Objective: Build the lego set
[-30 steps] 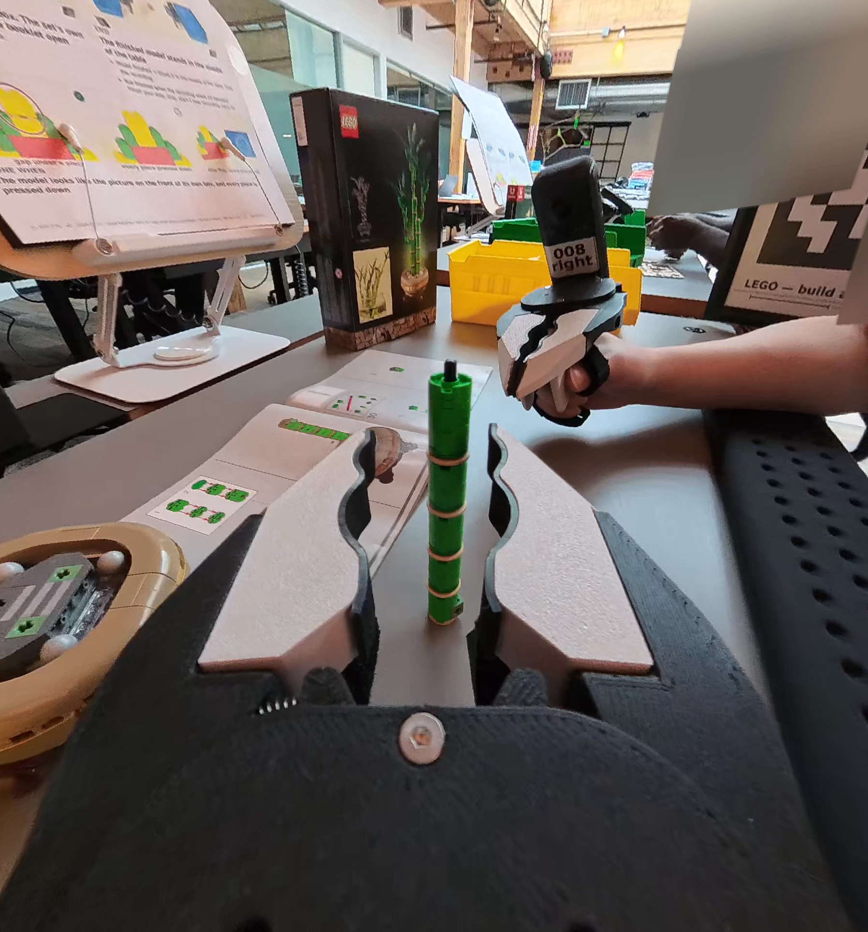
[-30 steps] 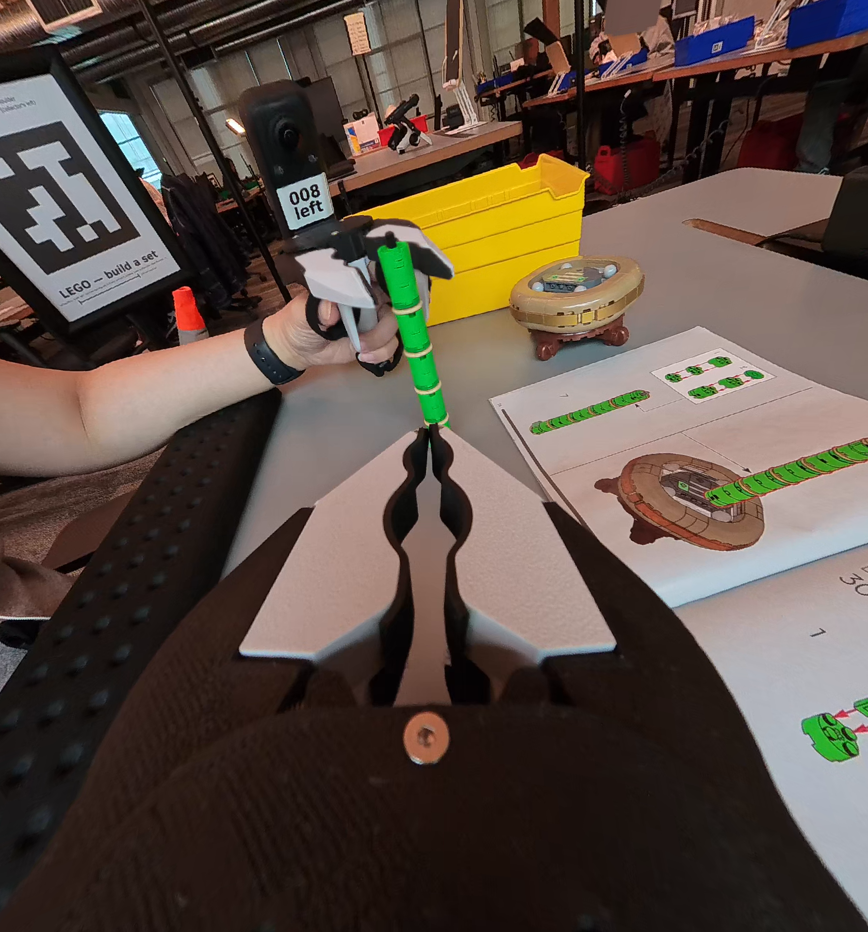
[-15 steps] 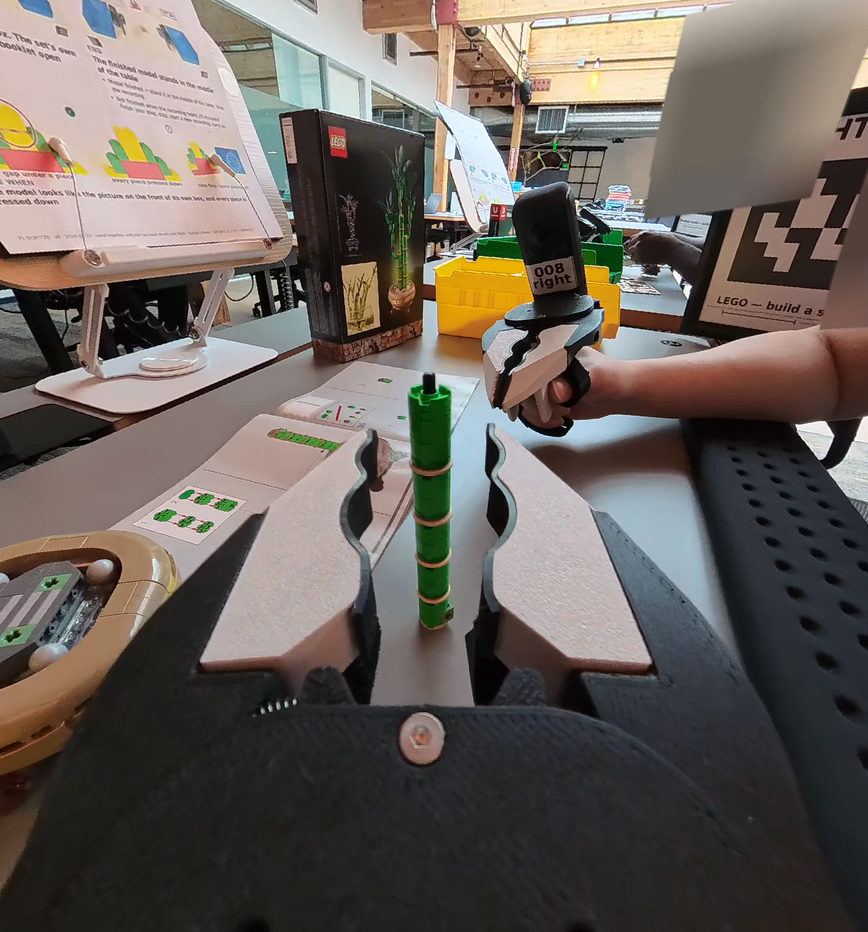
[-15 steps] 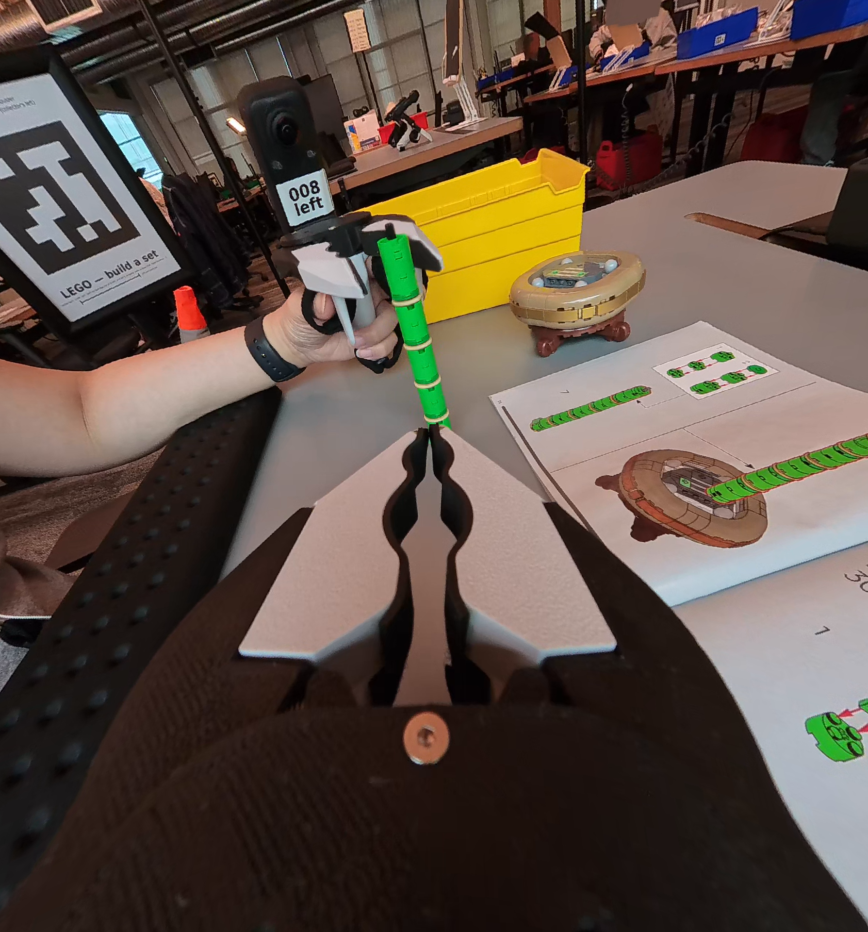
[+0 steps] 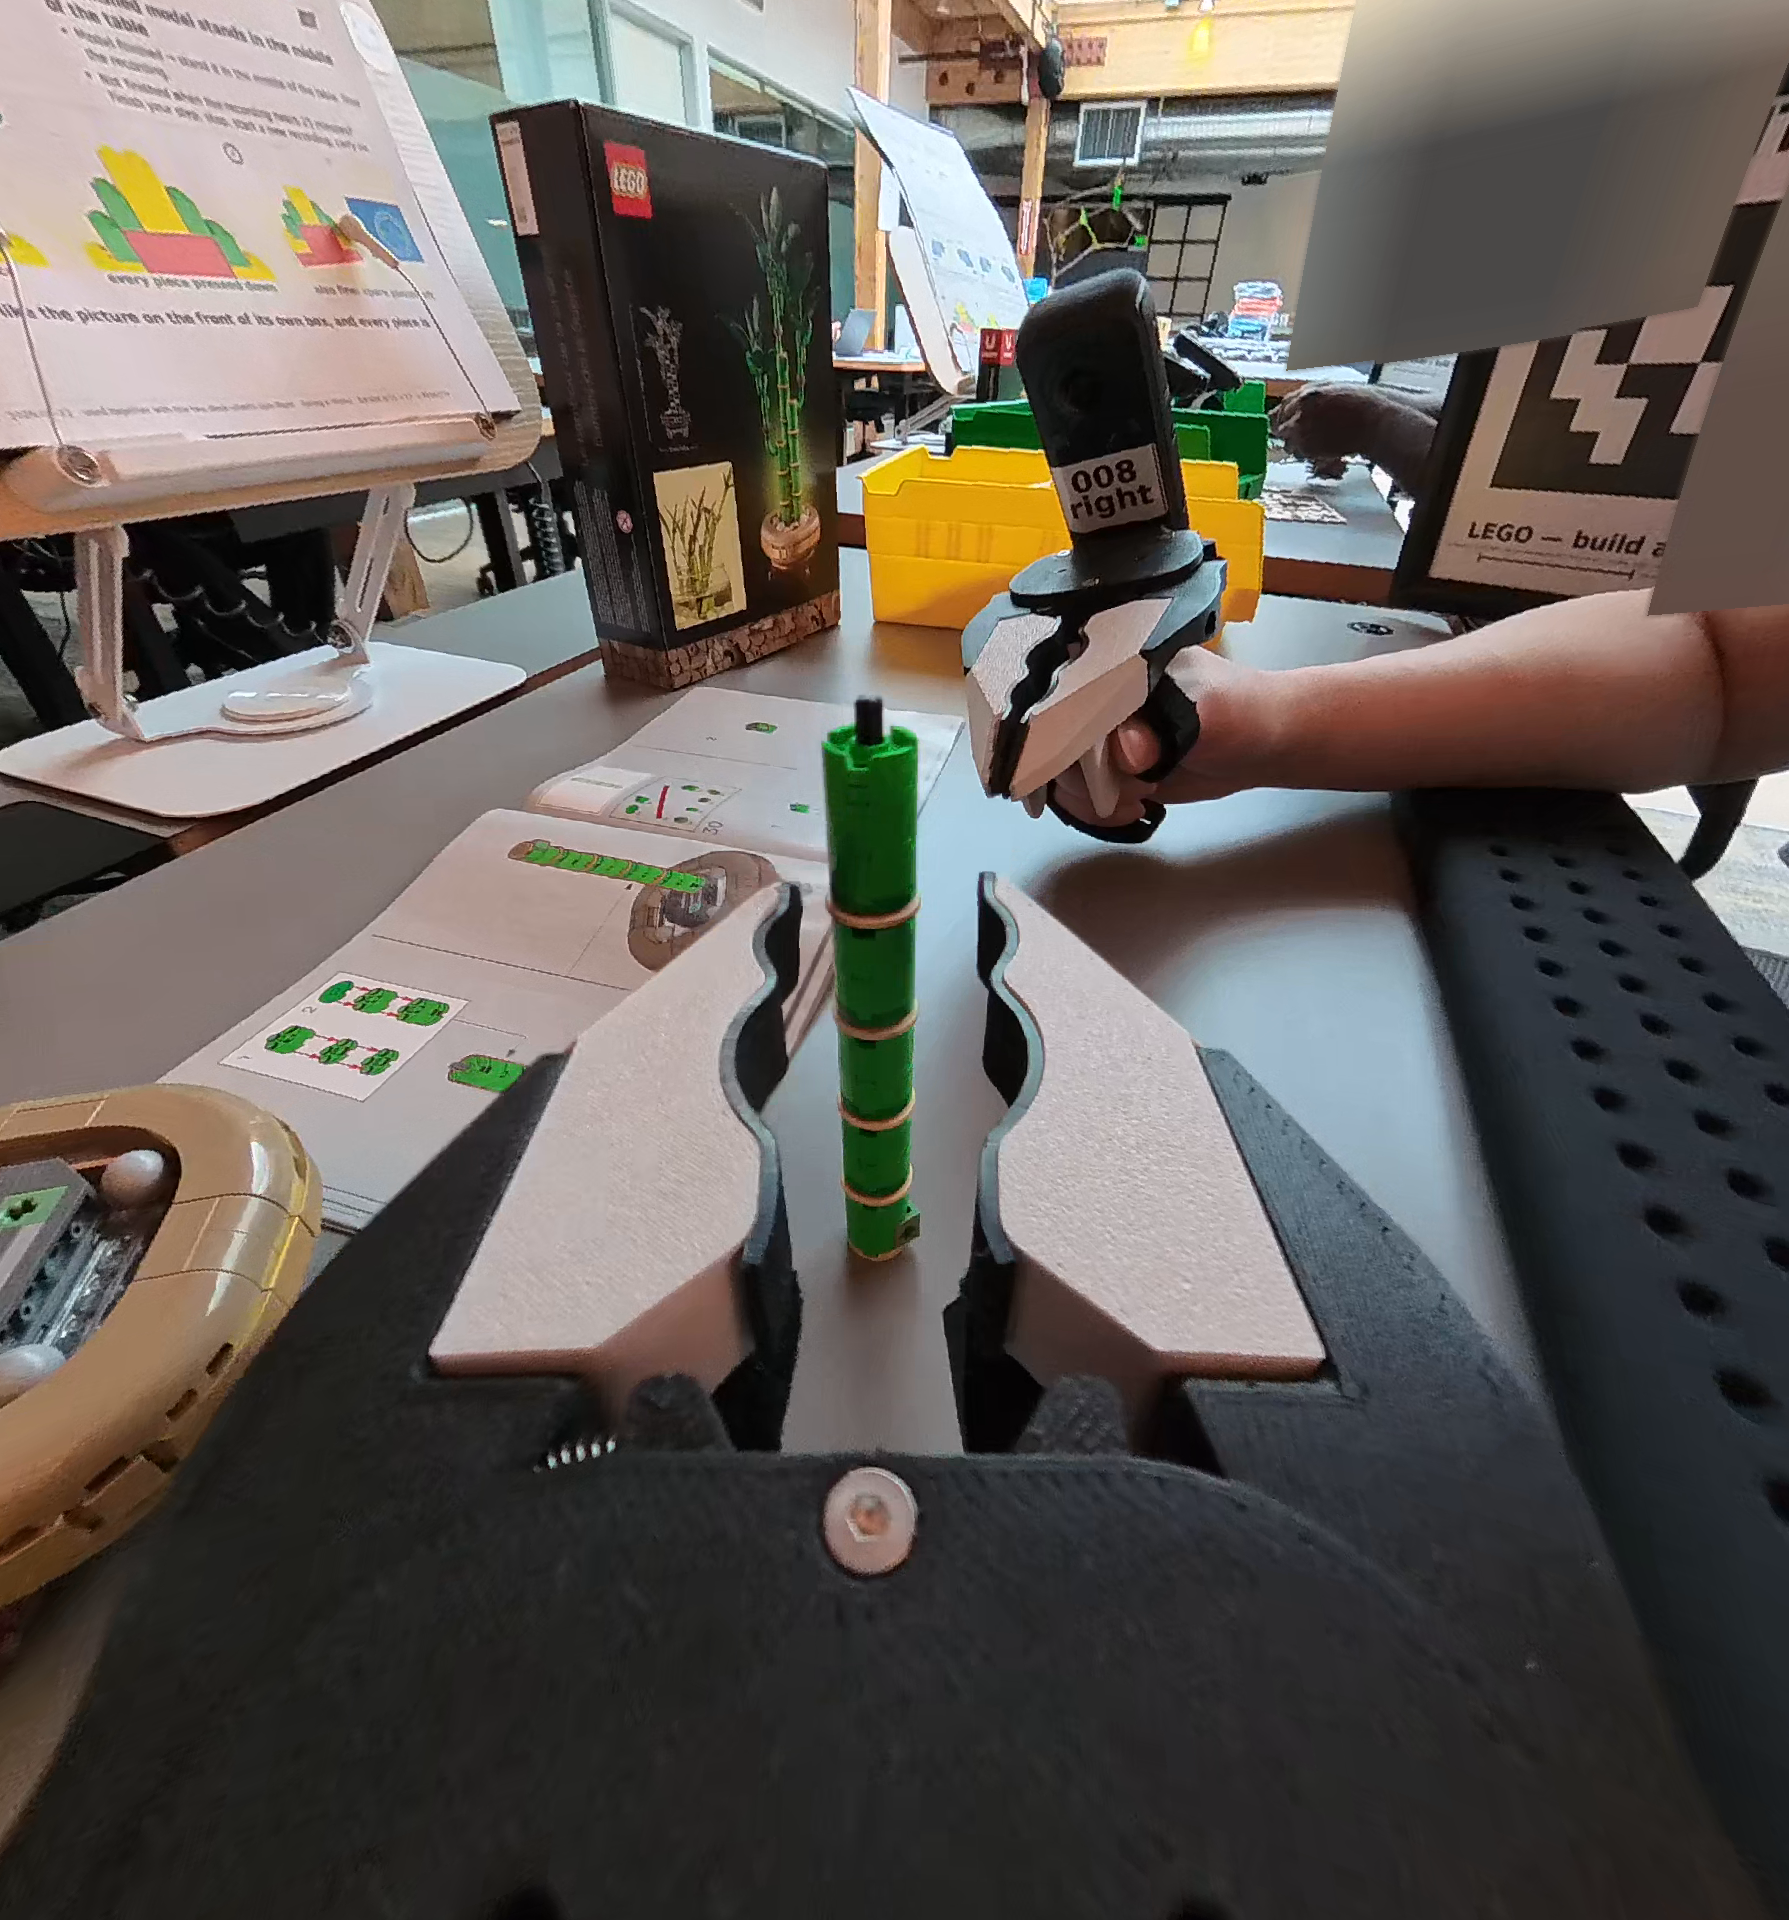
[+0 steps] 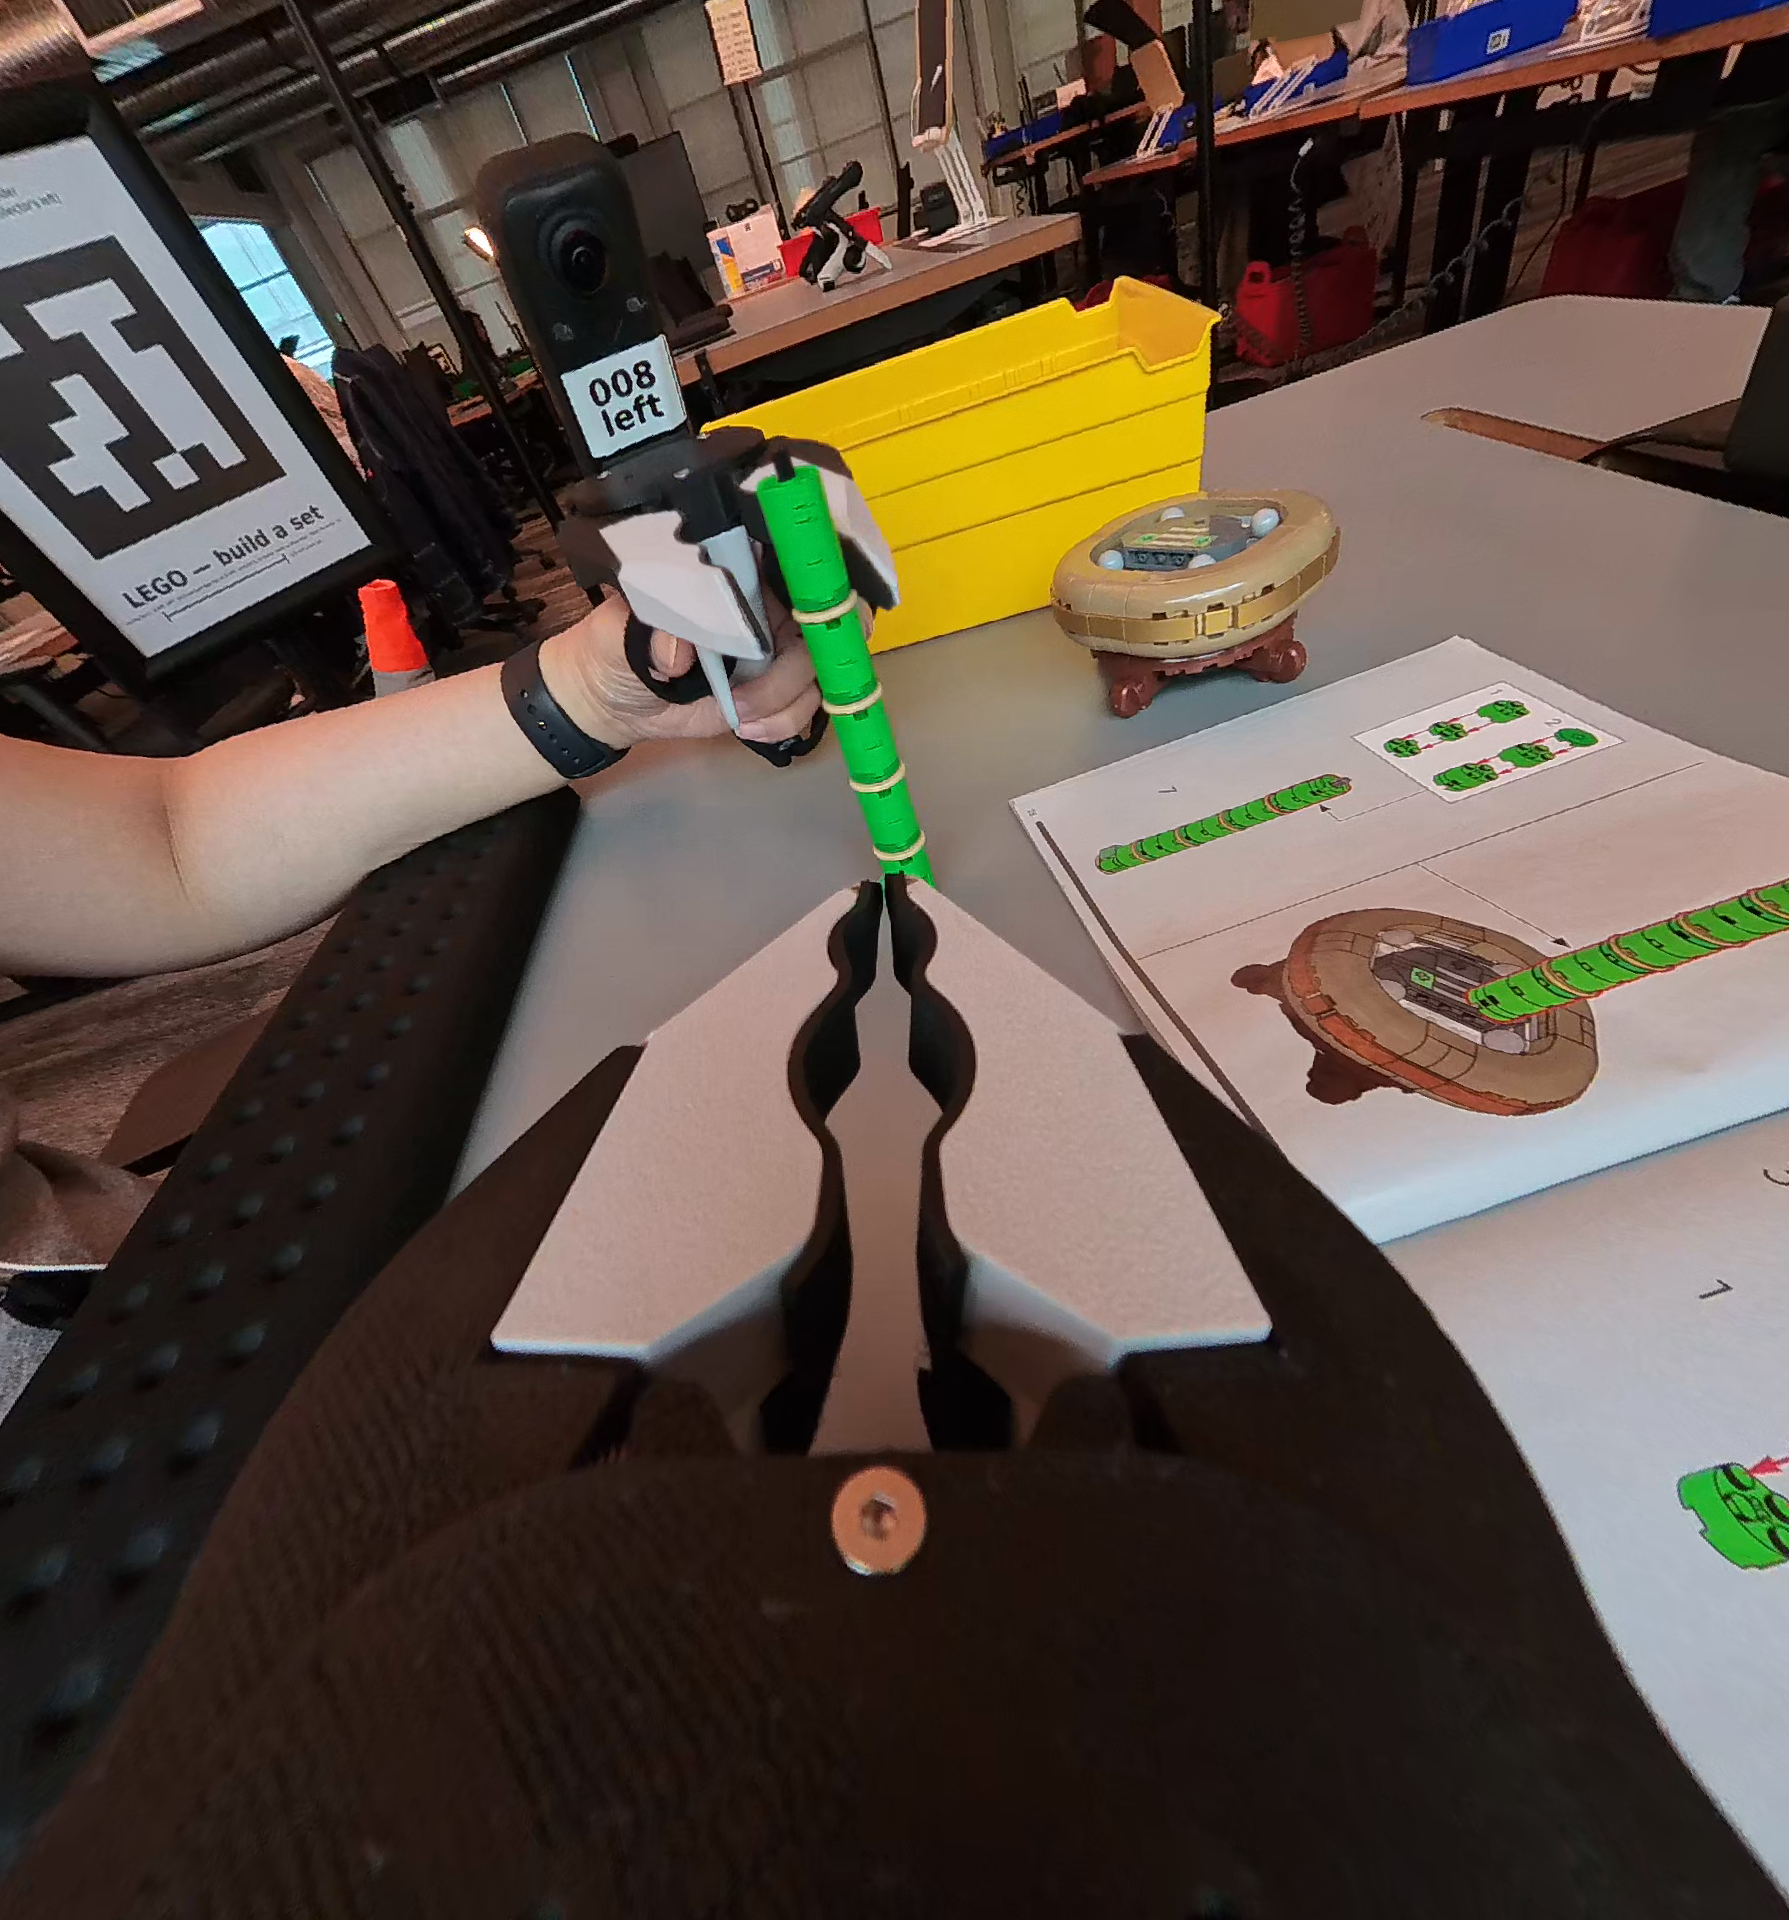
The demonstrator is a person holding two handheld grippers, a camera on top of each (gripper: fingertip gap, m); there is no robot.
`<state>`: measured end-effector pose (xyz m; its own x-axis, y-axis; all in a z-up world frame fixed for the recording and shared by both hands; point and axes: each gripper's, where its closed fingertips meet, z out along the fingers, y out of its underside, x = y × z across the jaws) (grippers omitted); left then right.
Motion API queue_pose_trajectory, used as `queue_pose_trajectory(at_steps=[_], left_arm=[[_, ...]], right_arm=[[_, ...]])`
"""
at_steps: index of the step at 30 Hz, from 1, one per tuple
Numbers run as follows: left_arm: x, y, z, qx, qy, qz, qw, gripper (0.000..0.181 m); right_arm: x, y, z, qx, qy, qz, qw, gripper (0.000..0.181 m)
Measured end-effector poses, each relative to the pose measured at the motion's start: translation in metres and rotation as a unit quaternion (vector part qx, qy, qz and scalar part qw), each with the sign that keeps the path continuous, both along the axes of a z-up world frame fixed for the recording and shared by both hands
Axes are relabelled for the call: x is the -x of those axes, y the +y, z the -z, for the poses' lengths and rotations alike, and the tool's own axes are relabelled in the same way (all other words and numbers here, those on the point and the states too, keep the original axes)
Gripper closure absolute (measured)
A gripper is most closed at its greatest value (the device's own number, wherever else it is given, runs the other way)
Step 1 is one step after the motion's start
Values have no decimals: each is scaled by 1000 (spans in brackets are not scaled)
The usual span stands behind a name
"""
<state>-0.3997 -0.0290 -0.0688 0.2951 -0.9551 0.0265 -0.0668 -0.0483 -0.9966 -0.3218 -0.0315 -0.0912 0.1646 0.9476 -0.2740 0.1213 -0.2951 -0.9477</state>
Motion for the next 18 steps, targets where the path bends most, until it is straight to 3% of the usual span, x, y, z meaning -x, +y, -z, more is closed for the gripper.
queue_pose_trajectory(at_steps=[14,18], left_arm=[[-10,0,31,14,79,7,997,149],[-8,3,31,-6,92,-6,996,162]], right_arm=[[3,-1,6,14,-9,-9,1000,178],[4,-2,9,17,-13,-12,1000,178]])
